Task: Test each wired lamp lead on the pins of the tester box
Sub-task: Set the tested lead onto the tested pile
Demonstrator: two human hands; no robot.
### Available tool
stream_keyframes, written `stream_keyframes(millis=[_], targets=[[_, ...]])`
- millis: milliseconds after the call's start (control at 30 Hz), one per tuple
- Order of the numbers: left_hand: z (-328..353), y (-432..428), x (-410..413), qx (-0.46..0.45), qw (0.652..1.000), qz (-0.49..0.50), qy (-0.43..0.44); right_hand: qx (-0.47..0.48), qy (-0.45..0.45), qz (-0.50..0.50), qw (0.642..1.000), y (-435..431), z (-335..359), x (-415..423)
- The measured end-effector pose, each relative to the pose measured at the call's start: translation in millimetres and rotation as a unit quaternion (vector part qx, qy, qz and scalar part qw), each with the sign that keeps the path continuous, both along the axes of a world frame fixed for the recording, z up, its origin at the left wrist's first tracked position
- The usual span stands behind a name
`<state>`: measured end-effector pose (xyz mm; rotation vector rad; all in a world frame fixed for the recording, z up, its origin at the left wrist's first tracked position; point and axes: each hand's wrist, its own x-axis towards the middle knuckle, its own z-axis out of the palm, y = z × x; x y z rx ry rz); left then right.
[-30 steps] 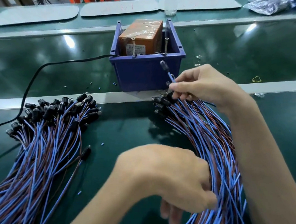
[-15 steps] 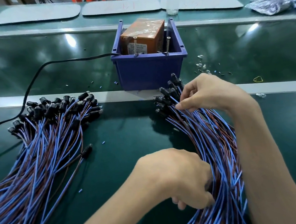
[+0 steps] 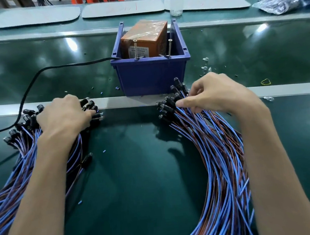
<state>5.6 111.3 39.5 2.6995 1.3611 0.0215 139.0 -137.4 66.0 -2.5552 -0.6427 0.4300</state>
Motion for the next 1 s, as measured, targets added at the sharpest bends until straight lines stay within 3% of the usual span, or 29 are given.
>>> stream_keyframes(millis=[133, 300, 367, 500, 667, 800, 1000], targets=[[-3.8, 2.0, 0.6, 0.014, 0.999, 0.003, -0.047, 0.063, -0.014, -0.014, 0.998, 0.2, 0.9, -0.1], [6.1, -18.3, 3.7, 0.019, 0.980, -0.080, -0.180, 0.181, 0.017, 0.038, 0.983, 7.7, 5.0, -7.9], [14.2, -33.1, 5.8, -0.019, 0.957, -0.131, -0.259, 0.205, 0.048, 0.089, 0.974, 11.8, 6.2, -12.9], [32.0, -75.6, 8.5, -0.128, 0.872, -0.259, -0.395, 0.233, 0.096, 0.172, 0.952, 21.9, 4.6, -20.7], [35.7, -102.4, 10.8, -0.223, 0.812, -0.320, -0.434, 0.321, 0.123, 0.185, 0.921, 25.2, 5.1, -25.2], [35.4, -104.8, 10.9, -0.261, 0.799, -0.317, -0.440, 0.387, 0.135, 0.171, 0.896, 21.7, 5.4, -23.2], [38.5, -109.3, 8.8, -0.284, 0.787, -0.315, -0.449, 0.378, 0.165, 0.219, 0.884, 21.3, 5.1, -25.0]])
